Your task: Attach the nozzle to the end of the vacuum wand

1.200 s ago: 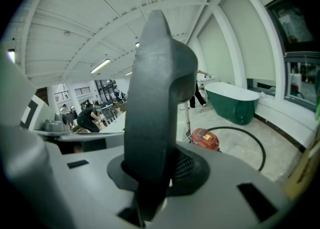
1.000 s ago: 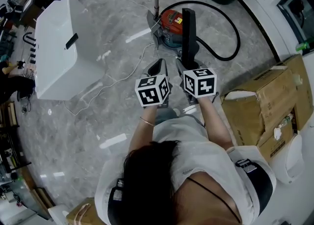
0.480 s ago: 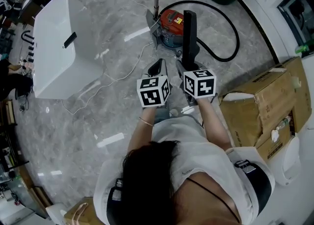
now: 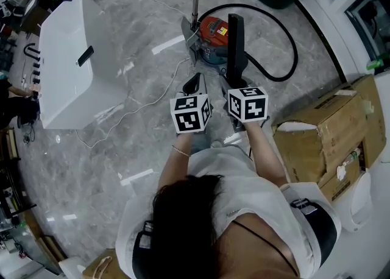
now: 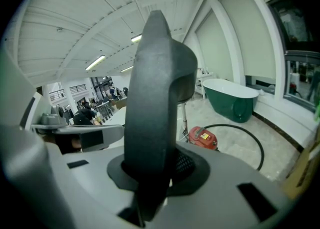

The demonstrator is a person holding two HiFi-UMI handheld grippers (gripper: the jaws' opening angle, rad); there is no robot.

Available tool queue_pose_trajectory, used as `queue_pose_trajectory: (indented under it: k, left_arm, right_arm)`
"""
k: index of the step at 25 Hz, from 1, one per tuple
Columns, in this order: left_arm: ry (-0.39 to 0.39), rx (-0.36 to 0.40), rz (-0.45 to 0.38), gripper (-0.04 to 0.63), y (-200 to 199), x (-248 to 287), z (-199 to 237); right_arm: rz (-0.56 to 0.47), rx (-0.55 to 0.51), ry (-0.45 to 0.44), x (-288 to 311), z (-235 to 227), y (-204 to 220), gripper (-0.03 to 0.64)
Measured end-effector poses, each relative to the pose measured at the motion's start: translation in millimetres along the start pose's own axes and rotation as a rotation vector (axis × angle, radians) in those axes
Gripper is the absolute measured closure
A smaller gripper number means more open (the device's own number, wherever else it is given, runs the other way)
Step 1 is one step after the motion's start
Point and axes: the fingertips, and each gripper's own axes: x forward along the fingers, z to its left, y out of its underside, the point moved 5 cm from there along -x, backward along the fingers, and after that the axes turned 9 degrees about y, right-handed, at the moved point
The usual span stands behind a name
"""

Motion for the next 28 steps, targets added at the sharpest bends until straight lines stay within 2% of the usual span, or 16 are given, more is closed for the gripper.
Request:
queue_pose_trajectory:
  k: [6,13,28]
  left_arm:
    - [0.019,0.018,0.005,0.592,-19.1,22.9,14.6]
    - [-0.003,0.013,-0.003,0.592,-42.1,41.1,41.6]
    - [0.006,0.014,0.028,0.592,-70.7,88.8,86.5]
  right_arm:
    - [-0.006,0.006,0.014,26.5,-1.4,-21.6,0.532]
    - [-0.005,-0.005,0.026,54.3,-0.3,-45.4,0.532]
    - [0.013,-0.004,0.071,110.2,-6.7,-81.8,0.532]
